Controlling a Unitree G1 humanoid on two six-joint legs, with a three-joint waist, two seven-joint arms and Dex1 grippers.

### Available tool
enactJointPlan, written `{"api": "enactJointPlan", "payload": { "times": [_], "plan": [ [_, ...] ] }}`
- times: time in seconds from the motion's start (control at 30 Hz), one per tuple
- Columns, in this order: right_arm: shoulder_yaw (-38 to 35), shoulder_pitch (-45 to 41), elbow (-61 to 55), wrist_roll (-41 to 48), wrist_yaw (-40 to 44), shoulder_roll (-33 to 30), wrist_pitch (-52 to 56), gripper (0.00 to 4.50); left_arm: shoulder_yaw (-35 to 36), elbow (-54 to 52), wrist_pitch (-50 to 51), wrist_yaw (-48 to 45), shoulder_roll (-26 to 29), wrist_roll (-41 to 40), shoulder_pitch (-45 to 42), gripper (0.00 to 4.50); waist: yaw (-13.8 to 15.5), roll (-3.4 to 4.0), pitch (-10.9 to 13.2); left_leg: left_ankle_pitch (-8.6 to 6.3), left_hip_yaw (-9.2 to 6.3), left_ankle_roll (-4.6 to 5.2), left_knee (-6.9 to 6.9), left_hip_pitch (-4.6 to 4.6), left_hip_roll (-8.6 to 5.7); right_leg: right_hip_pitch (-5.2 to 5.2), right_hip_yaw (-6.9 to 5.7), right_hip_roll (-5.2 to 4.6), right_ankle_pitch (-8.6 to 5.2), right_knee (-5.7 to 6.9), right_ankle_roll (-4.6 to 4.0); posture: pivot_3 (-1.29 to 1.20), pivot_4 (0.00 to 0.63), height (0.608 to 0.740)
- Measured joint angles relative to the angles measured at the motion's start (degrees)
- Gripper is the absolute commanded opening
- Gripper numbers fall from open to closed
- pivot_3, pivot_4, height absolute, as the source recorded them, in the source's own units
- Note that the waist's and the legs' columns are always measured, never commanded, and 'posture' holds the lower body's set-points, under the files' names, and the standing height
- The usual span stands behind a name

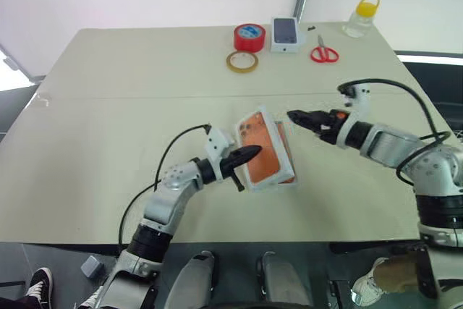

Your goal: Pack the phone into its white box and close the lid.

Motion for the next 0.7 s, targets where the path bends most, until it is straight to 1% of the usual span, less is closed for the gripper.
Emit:
{"api": "enactJointPlan", "payload": {
  "times": [0.03, 0.13, 0.27, 0.3, 0.37, 0.47, 0.5, 0.7],
  "plan": [
    [0.15, 0.04, -0.04, -2.07, 1.13, 0.25, -0.92, 3.69, 0.0, 1.06, -0.16, 0.11, -0.38, 0.44, -0.62, 0.0, 0.03, 0.0, 0.0, 0.0, 0.0, 0.0, -0.01, 0.0, 0.0, -0.01, -0.01, 0.0, 0.0, 0.01, 0.0, 0.0, 0.15, 0.74],
    [2.74, 1.2, -1.74, -9.08, 3.9, 0.53, -3.73, 2.18, 0.04, 1.85, -0.86, 0.18, -1.07, 0.74, -1.45, 0.0, 0.17, -0.01, 0.0, 0.0, -0.01, 0.0, 0.0, -0.01, 0.0, 0.0, 0.0, 0.0, 0.0, -0.02, 0.01, 0.0, 0.15, 0.74],
    [9.24, 3.91, -5.78, -19.94, 8.18, 1.09, -9.42, 0.12, 0.14, 1.79, -0.75, 0.1, 0.11, 1.0, -1.43, 0.0, 0.2, -0.01, 0.01, 0.0, -0.01, -0.01, 0.05, -0.02, -0.02, -0.01, 0.0, -0.01, -0.01, 0.0, 0.02, 0.0, 0.15, 0.74],
    [10.41, 4.36, -6.39, -22.51, 9.51, 1.09, -11.0, 0.05, 0.2, 1.38, -0.58, 0.11, 0.92, 0.98, -1.27, 0.0, 0.18, -0.01, 0.01, 0.0, -0.01, -0.01, 0.07, -0.02, -0.02, -0.01, 0.0, -0.01, -0.01, 0.0, 0.02, 0.0, 0.15, 0.74],
    [11.57, 4.65, -6.74, -26.27, 11.67, 1.05, -13.5, 0.05, 0.63, -0.21, 0.09, 0.09, 2.45, 0.93, -0.79, 0.0, 0.17, -0.01, 0.01, 0.0, -0.02, -0.01, 0.07, -0.02, -0.02, 0.0, 0.0, -0.01, -0.01, 0.0, 0.02, 0.0, 0.15, 0.74],
    [12.26, 5.34, -6.87, -31.24, 15.0, 0.77, -17.69, 0.05, 1.22, -4.25, 1.65, -0.16, 5.02, 0.5, 1.25, 0.0, 0.23, -0.01, 0.01, 0.0, -0.03, -0.02, 0.04, -0.02, -0.02, 0.0, 0.0, -0.01, -0.01, -0.03, 0.02, 0.0, 0.15, 0.74],
    [13.03, 5.99, -6.88, -34.05, 16.96, 0.2, -19.89, 0.05, 1.68, -6.87, 3.03, -0.22, 6.63, 0.11, 2.96, 0.0, 0.2, -0.01, 0.01, 0.0, -0.03, -0.02, 0.03, -0.02, -0.02, -0.01, 0.01, -0.01, -0.01, -0.03, 0.02, 0.0, 0.15, 0.74],
    [14.15, 6.66, -6.82, -40.61, 22.56, 0.15, -23.53, 0.05, 4.56, -15.62, 8.68, -0.59, 13.56, -2.1, 10.44, 0.0, 0.25, 0.01, 0.02, -0.01, -0.04, -0.03, 0.03, 0.0, 0.0, 0.0, 0.01, -0.02, -0.01, -0.02, 0.0, 0.0, 0.15, 0.74]
  ]
}}
